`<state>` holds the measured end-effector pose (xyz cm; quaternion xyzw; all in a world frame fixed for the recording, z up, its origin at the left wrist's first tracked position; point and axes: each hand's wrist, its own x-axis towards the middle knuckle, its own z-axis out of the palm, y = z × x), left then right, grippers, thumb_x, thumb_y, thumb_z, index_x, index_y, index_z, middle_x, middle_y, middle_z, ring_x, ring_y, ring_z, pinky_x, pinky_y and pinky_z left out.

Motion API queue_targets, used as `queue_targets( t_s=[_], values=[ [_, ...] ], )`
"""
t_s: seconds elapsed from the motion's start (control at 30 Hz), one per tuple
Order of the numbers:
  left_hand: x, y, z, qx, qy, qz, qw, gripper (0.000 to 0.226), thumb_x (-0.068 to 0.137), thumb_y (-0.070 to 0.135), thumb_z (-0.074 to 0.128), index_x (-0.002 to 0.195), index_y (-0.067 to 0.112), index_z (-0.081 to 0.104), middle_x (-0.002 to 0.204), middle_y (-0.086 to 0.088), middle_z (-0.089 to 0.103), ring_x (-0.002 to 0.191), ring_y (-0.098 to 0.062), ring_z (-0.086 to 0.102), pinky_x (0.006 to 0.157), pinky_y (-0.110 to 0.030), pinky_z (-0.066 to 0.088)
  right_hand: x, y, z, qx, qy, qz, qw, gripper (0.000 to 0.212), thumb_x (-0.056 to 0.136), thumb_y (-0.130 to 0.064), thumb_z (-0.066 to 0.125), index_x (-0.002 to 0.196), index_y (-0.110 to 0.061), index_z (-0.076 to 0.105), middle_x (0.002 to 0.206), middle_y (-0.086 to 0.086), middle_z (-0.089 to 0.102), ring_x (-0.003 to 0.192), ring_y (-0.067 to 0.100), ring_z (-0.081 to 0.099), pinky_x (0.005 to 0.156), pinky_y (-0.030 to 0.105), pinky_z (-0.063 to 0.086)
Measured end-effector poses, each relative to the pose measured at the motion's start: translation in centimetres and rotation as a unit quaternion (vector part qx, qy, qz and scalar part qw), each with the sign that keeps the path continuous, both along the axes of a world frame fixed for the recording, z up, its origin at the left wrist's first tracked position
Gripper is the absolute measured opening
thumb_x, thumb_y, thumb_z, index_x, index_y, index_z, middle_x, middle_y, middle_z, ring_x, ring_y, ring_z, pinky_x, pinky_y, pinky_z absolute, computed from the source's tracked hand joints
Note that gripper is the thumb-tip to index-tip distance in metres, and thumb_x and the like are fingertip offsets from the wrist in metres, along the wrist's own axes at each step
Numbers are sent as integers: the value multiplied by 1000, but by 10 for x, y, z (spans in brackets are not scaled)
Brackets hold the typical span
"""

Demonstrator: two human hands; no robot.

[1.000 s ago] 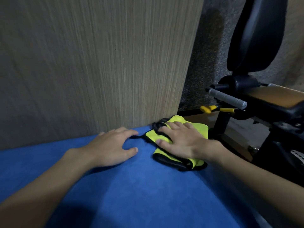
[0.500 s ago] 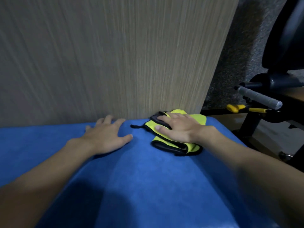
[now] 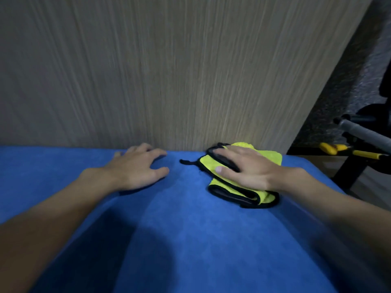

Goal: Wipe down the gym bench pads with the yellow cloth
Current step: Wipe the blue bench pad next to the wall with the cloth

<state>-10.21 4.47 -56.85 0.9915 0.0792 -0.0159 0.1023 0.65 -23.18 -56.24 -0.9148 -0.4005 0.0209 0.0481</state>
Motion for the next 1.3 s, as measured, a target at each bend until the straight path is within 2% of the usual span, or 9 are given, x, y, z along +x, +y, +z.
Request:
queue_targets(
  t_s=[0.13,0.23,0.33,0.5,0.63,0.8,1.03,1.17,1.3],
  values=[
    [13,15,0,53,48,0,997,54,83,84,32,134,66,25,136,9,34,131,-23,33,105,-59,31,16,-34,8,-47,-19,13,999,80,81,-82,8,151,-49,22,160,-14,23,148,10,15,120,43,17],
    [19,15,0,73,68,-19,995,72,66,94,16,132,67,17,121,10,31,121,-20,34,98,-54,36,16,-16,6,-112,-56,23,992,81,80,-83,4,152,-47,16,159,-8,24,141,21,19,117,40,20],
    [15,15,0,85,50,-15,995,83,59,93,6,137,64,13,125,11,30,119,-19,33,95,-52,37,8,6,3,-97,-57,3,994,76,84,-77,4,151,-43,20,155,-2,29,138,25,20,116,41,18],
    [8,17,2,66,52,-18,996,85,65,91,13,143,58,22,142,6,34,129,-25,34,100,-54,34,5,-8,14,-78,-14,-6,997,69,95,-72,18,146,-32,39,150,6,41,136,28,38,107,44,26],
    [-3,33,13,6,78,37,996,99,59,93,28,146,47,35,149,3,34,139,-26,33,108,-55,27,12,-19,18,-145,21,55,988,71,96,-72,20,153,-32,29,162,13,23,150,30,19,120,50,12],
    [-10,33,12,6,168,93,981,105,59,99,26,152,54,6,166,0,-4,153,-23,-8,114,-68,13,17,-3,18,-161,43,28,986,72,93,-71,24,148,-29,41,154,17,37,142,35,30,116,46,16],
    [-7,44,11,-29,170,81,982,104,72,85,53,155,46,4,166,10,-1,153,-15,-6,120,-57,10,1,51,15,-123,45,10,991,73,89,-72,23,147,-29,37,152,14,39,142,32,28,118,44,17],
    [-23,71,12,-73,94,98,988,111,59,87,37,155,32,24,163,5,18,148,-22,24,116,-48,24,-13,104,9,-103,52,22,993,75,87,-74,20,148,-32,32,155,13,34,143,31,26,118,43,15],
    [-53,103,15,0,144,147,978,109,51,101,25,147,52,17,160,3,9,149,-27,9,108,-64,25,-8,95,6,-98,41,37,994,73,89,-76,21,146,-34,38,153,11,39,141,29,32,115,40,19]
  ],
)
